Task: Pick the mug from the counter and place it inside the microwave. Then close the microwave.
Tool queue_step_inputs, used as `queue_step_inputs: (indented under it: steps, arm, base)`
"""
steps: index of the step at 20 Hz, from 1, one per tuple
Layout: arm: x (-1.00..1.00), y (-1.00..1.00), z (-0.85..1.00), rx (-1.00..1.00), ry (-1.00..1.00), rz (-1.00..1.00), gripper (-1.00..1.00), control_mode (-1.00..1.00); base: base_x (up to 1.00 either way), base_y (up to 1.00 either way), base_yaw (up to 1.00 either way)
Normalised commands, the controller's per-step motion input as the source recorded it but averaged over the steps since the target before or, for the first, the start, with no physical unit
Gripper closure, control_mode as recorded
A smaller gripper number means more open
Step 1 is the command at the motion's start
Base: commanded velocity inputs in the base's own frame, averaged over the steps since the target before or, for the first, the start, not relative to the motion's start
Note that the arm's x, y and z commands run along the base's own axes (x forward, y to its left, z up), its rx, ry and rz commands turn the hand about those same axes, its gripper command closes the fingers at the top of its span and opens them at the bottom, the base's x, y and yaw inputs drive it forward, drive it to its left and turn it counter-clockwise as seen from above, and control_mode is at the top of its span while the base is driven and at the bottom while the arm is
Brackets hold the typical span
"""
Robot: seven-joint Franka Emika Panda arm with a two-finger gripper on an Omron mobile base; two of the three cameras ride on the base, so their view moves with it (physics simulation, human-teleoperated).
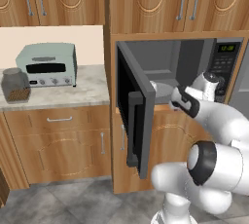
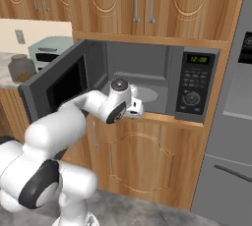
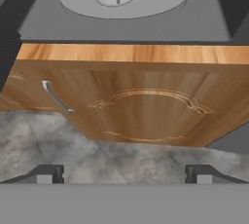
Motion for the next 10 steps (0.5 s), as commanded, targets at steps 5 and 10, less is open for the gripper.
queue_step_inputs:
  steps: [5,10]
  arm:
    - [-0.95,0.00,0.49,0.02,0.08,0.00,-1.00,-1.00]
    - [-0.84,0.00,0.27,0.01,-0.01,0.00,-1.00,-1.00]
  base:
    - [0.00,0.00,0.00]
    - [0.00,0.00,0.00]
